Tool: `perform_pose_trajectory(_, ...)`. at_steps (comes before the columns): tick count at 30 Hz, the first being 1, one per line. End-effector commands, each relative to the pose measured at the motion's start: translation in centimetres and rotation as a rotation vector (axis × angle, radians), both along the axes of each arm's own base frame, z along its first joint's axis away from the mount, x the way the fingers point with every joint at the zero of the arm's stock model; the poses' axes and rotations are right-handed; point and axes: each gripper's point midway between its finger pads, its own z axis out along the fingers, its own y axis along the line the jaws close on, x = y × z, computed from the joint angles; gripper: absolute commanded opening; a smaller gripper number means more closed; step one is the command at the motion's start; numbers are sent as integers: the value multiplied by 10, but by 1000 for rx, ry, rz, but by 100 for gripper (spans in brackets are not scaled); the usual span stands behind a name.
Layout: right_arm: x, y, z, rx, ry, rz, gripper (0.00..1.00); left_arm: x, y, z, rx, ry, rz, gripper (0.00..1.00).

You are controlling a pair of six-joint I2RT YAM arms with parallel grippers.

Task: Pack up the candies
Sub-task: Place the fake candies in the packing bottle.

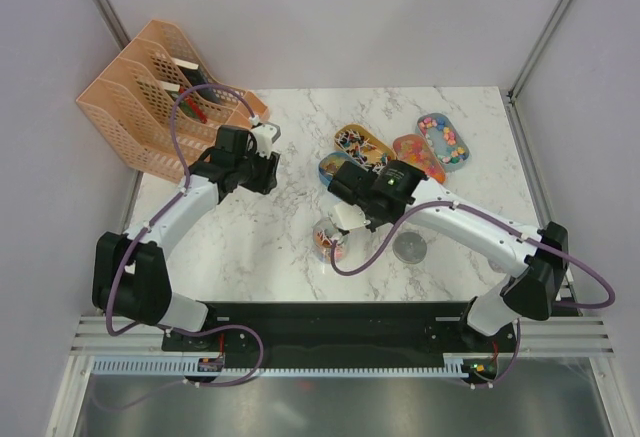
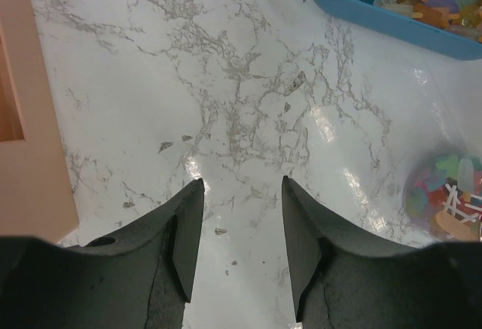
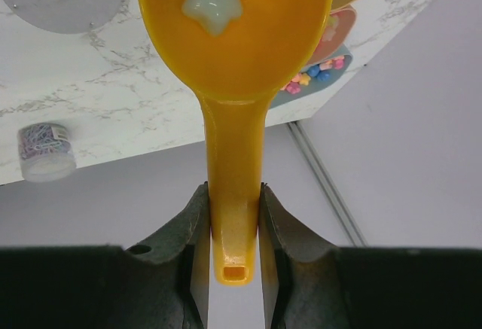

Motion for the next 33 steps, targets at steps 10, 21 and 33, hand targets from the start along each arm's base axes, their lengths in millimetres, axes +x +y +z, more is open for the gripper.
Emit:
perform_pose_trajectory(10, -13, -2, 24, -214, -123, 92, 0, 5, -9, 18, -79, -48, 0, 54)
perform_pose_trajectory(21, -14, -2, 28, -258, -179, 101, 0, 3, -18, 24, -128, -40, -20, 55)
perform_pose_trajectory(33, 1, 7, 7, 236, 7, -291, 0, -58, -98, 74, -594, 206, -367, 80)
